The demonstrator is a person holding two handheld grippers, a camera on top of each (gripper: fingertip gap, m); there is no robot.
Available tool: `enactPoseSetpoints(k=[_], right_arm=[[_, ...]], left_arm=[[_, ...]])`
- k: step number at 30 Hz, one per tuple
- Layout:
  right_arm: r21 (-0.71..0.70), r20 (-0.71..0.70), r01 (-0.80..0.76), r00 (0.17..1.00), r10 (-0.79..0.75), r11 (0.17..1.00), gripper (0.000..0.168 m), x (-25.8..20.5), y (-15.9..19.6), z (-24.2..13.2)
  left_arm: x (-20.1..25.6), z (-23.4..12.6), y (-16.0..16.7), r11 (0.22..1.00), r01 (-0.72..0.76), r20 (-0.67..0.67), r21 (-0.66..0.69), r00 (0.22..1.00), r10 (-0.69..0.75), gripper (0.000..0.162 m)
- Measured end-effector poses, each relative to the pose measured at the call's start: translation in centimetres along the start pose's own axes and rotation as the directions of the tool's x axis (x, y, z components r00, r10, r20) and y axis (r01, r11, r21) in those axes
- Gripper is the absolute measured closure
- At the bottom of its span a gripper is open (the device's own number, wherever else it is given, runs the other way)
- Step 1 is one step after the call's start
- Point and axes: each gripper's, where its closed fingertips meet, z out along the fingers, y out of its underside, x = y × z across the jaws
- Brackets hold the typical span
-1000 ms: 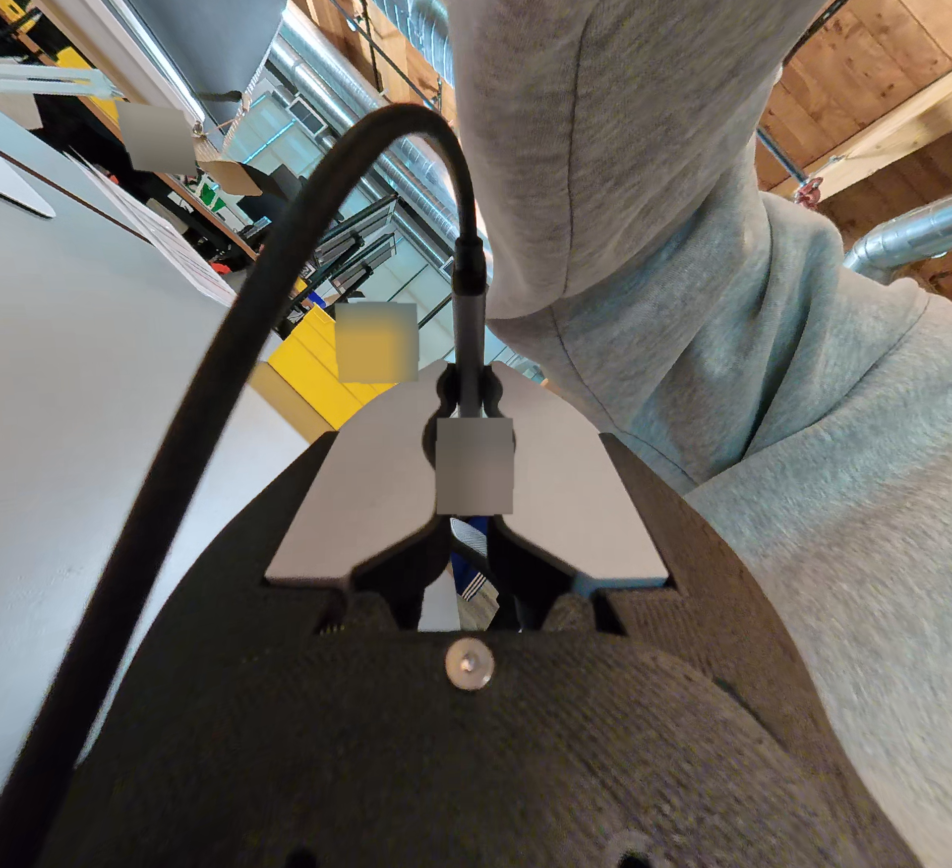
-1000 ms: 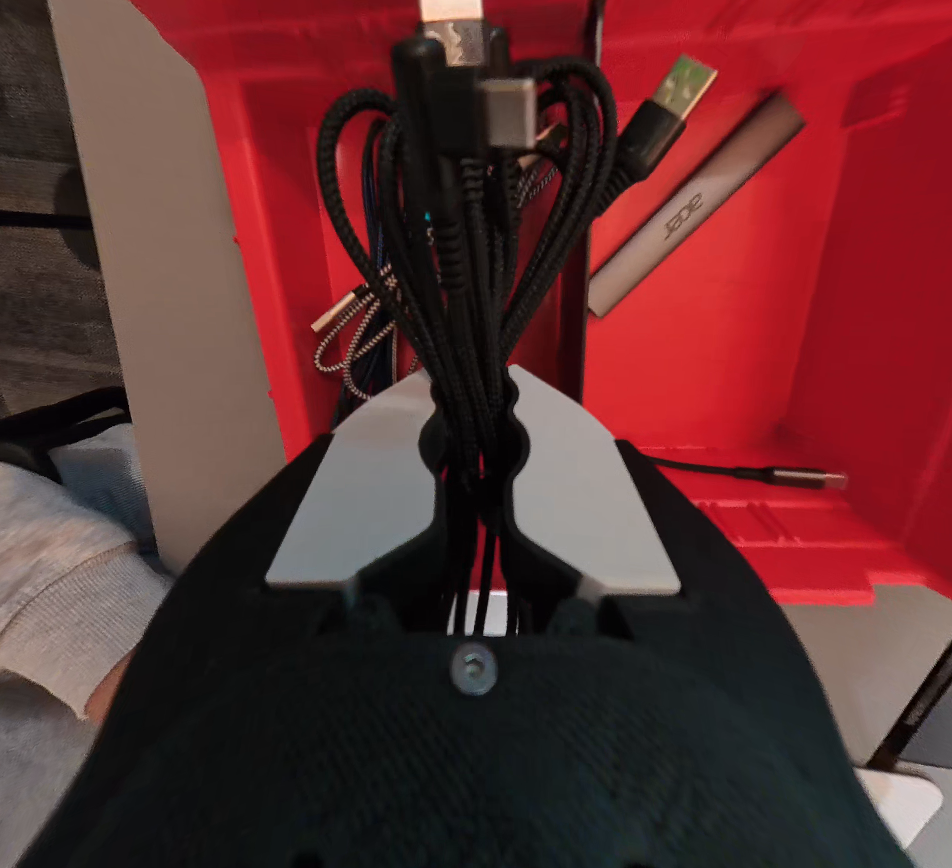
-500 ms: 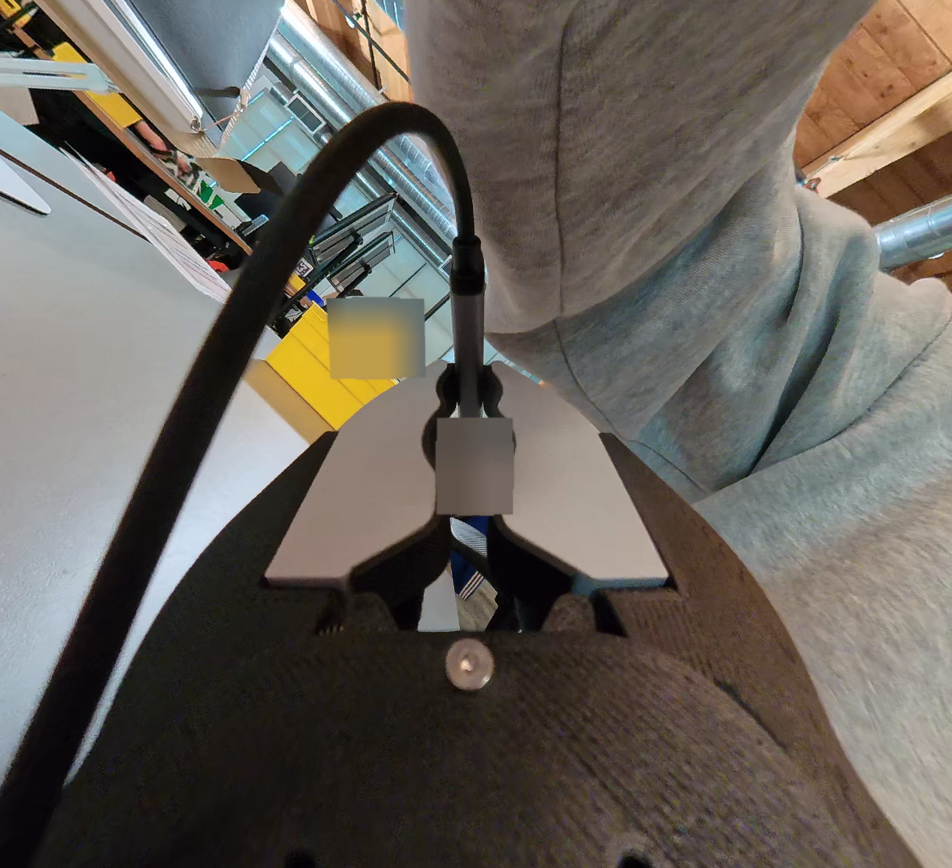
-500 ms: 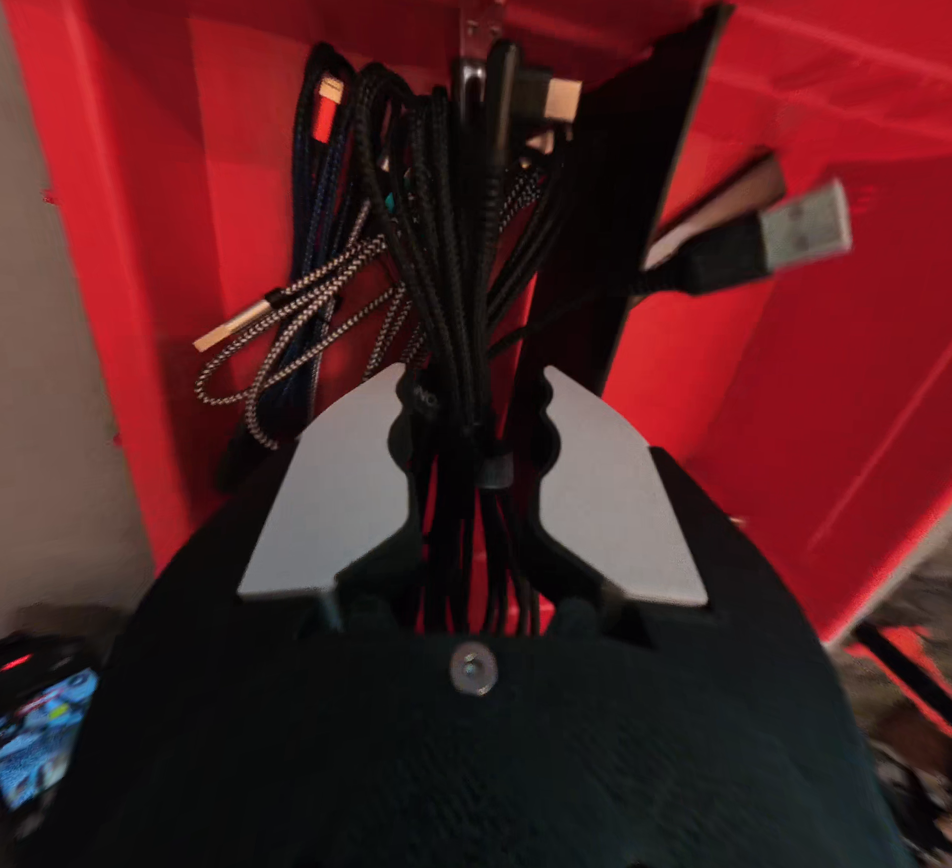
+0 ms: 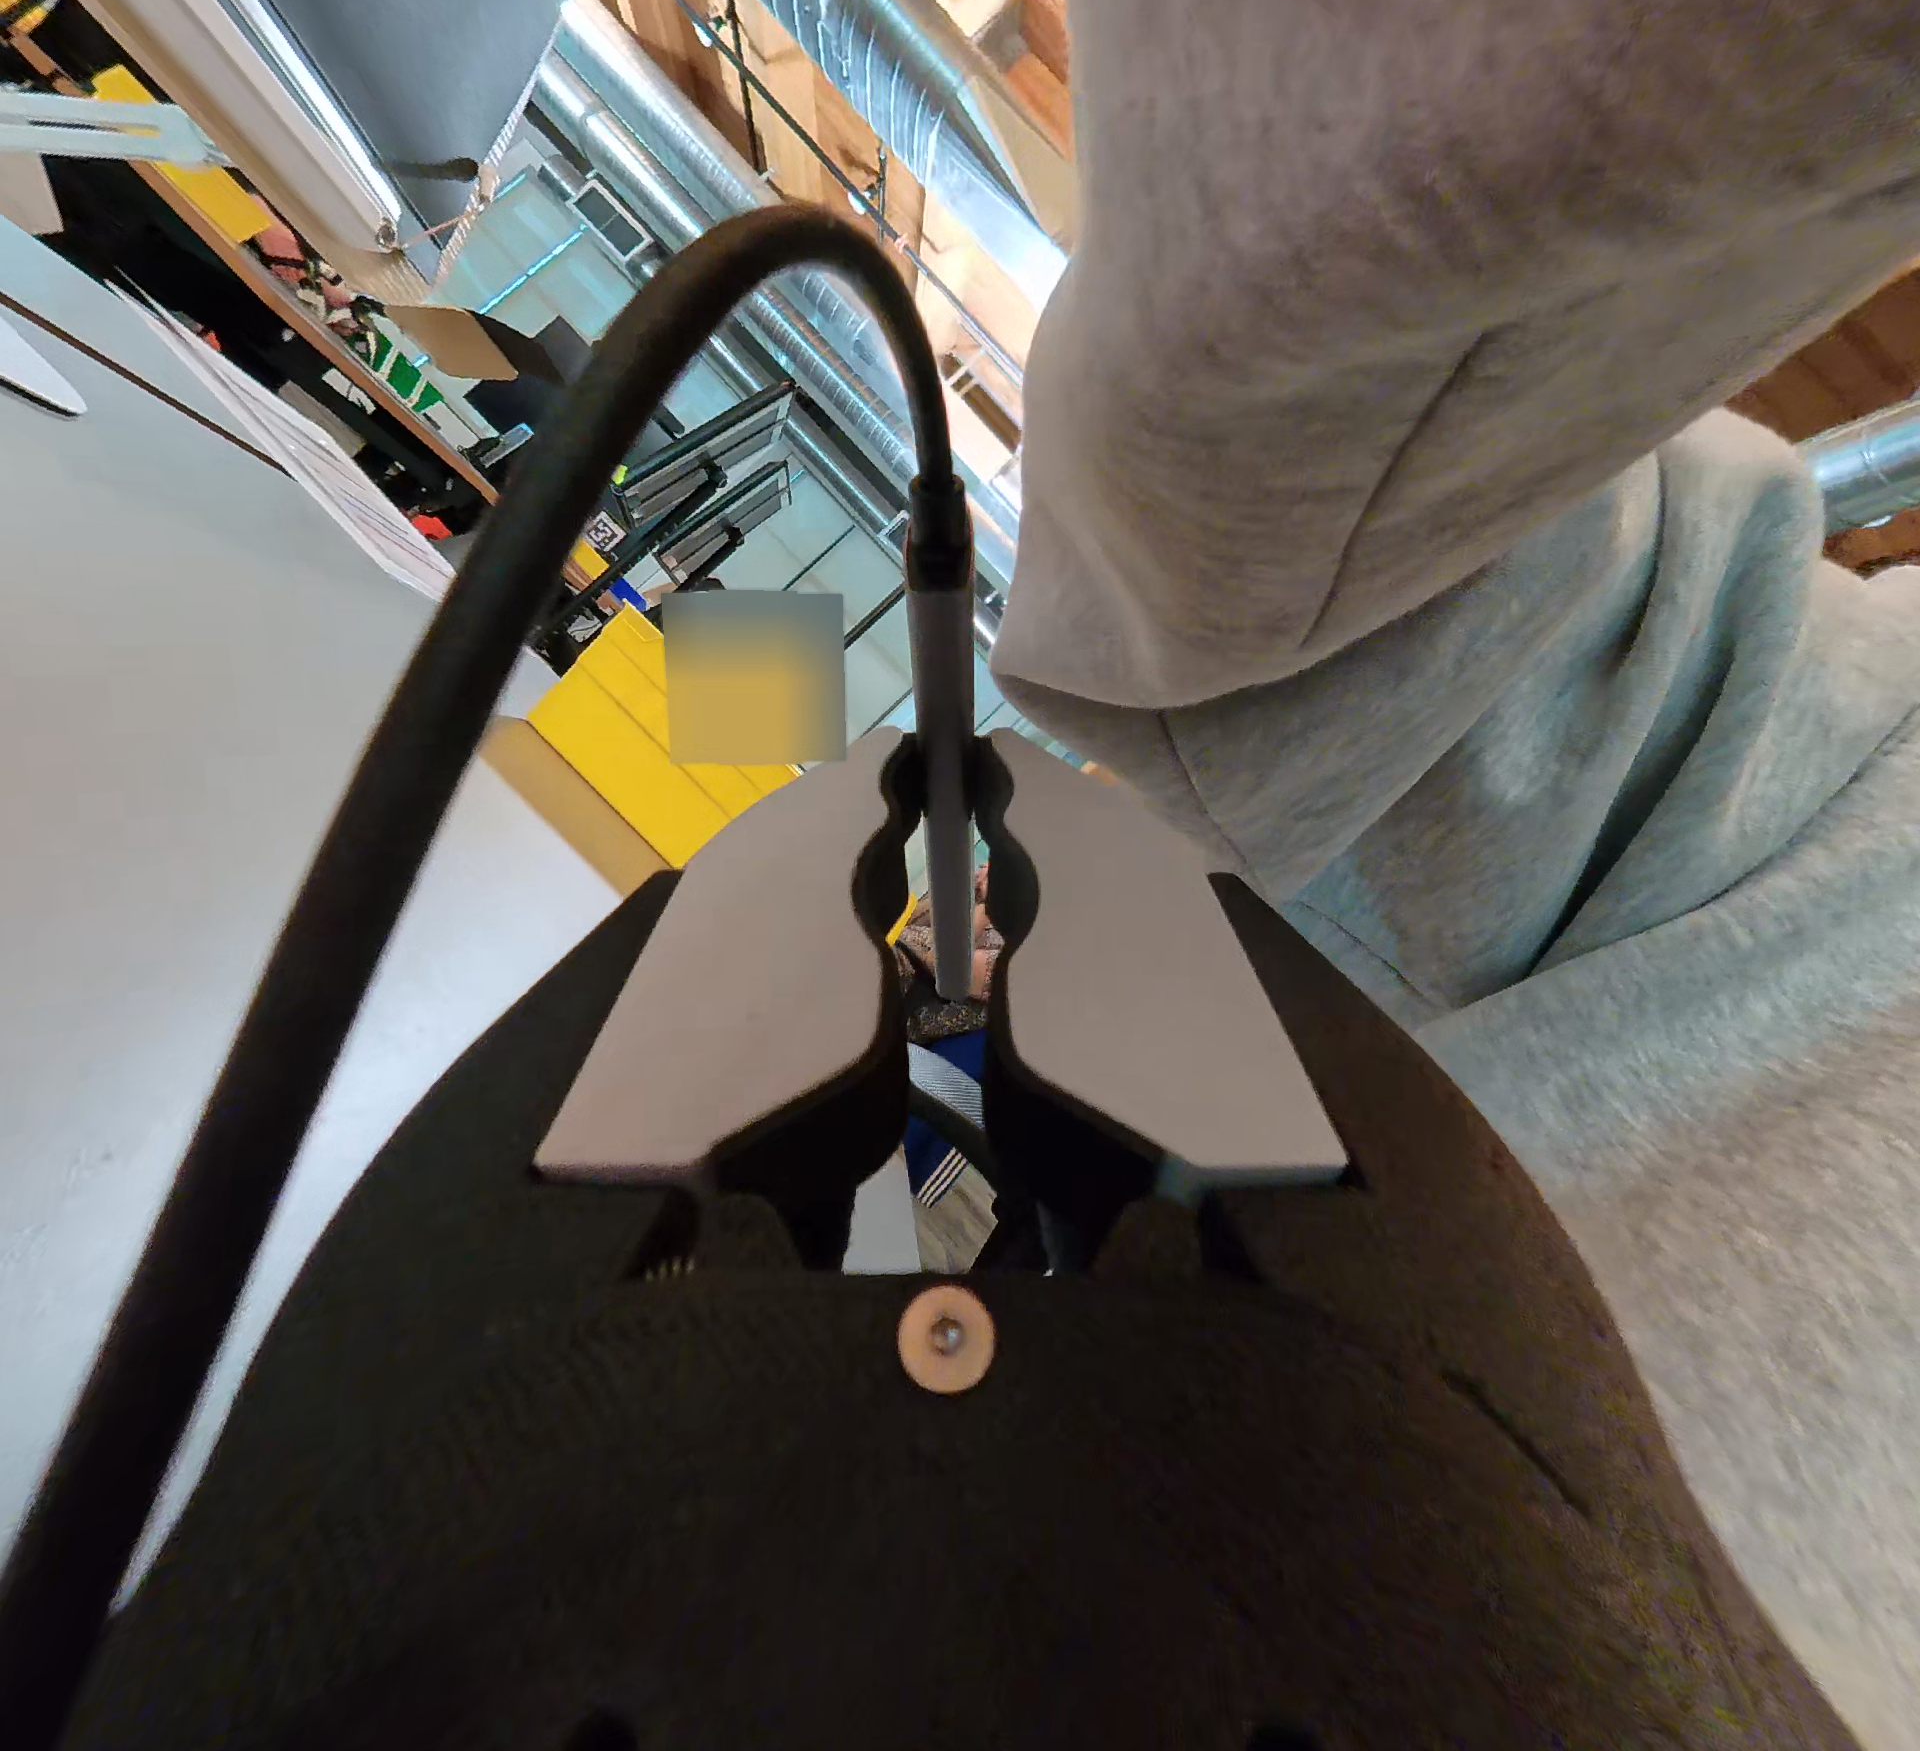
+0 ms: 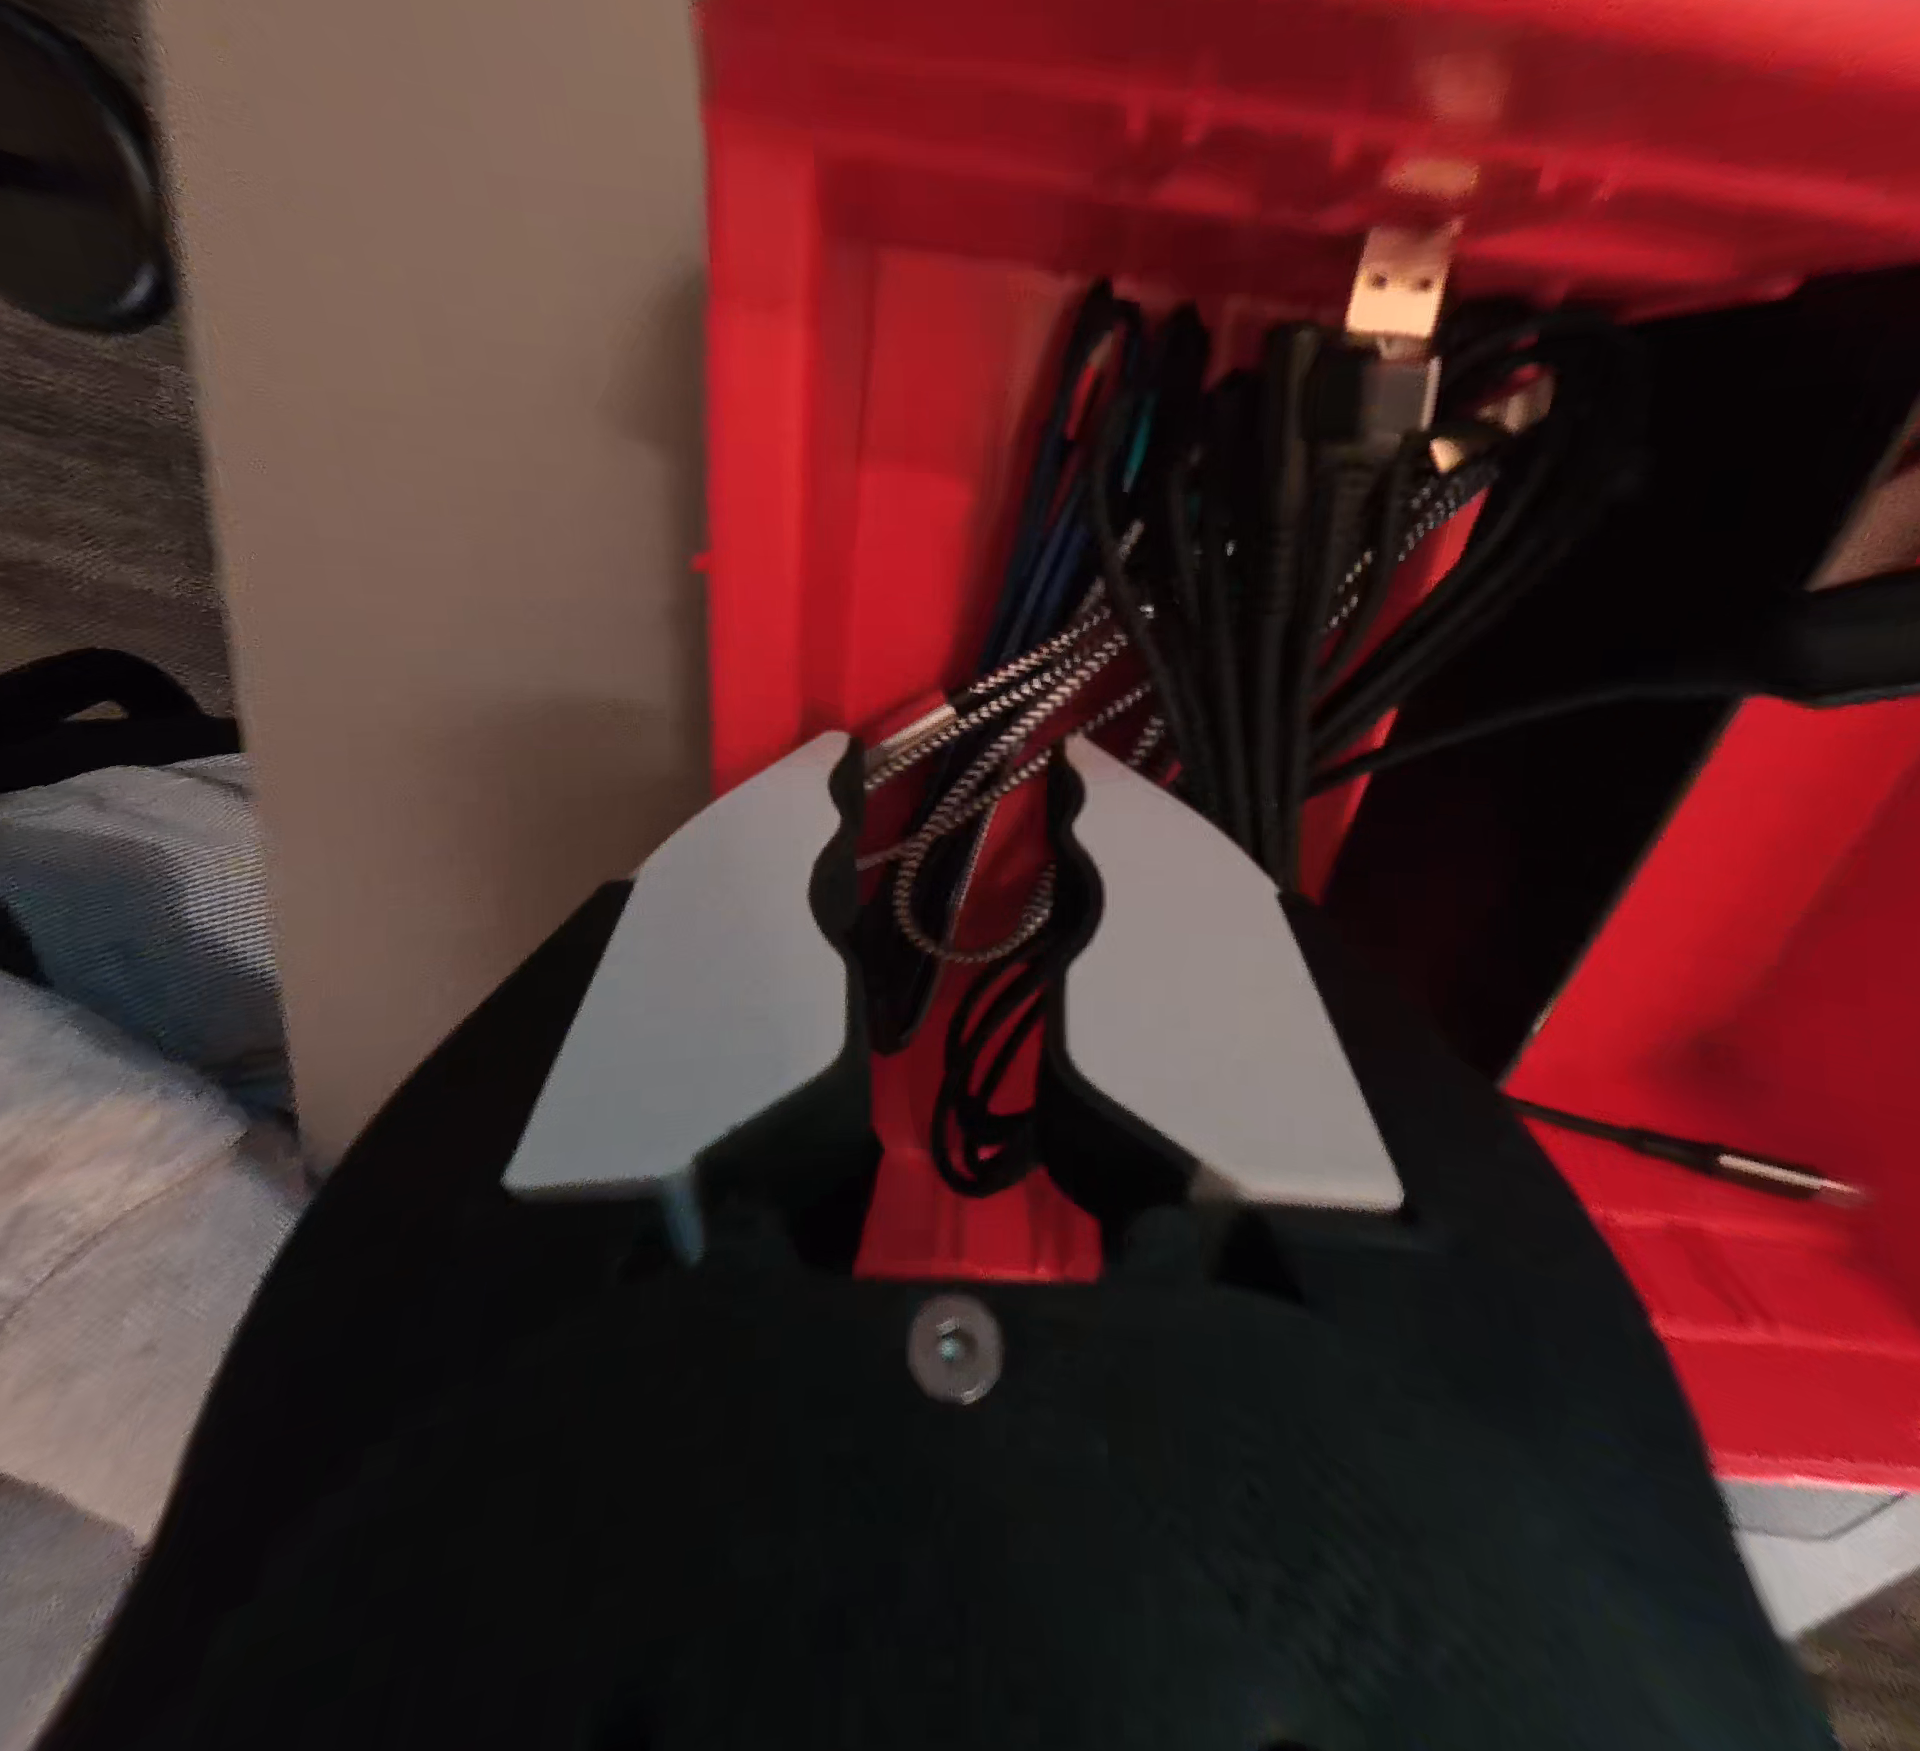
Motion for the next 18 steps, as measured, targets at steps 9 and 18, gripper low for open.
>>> enactPoseSetpoints(k=[9, 18], right_arm=[[-0.099, 0.038, -0.100, 0.994, 0.104, 0.990, 0.137, 0.7, 1.2, 3.2], [0.039, 0.175, -0.150, 0.974, 0.141, 0.988, 0.160, 0.0, 0.1, 0.7]], left_arm=[[-0.2, 0.2, 0.4, 1.000, -0.001, 0.005, -0.015, 1.000, 0.001, 0.154], [-0.1, 0.2, 0.5, 1.000, 0.001, 0.002, -0.017, 1.000, -0.001, 0.154]])
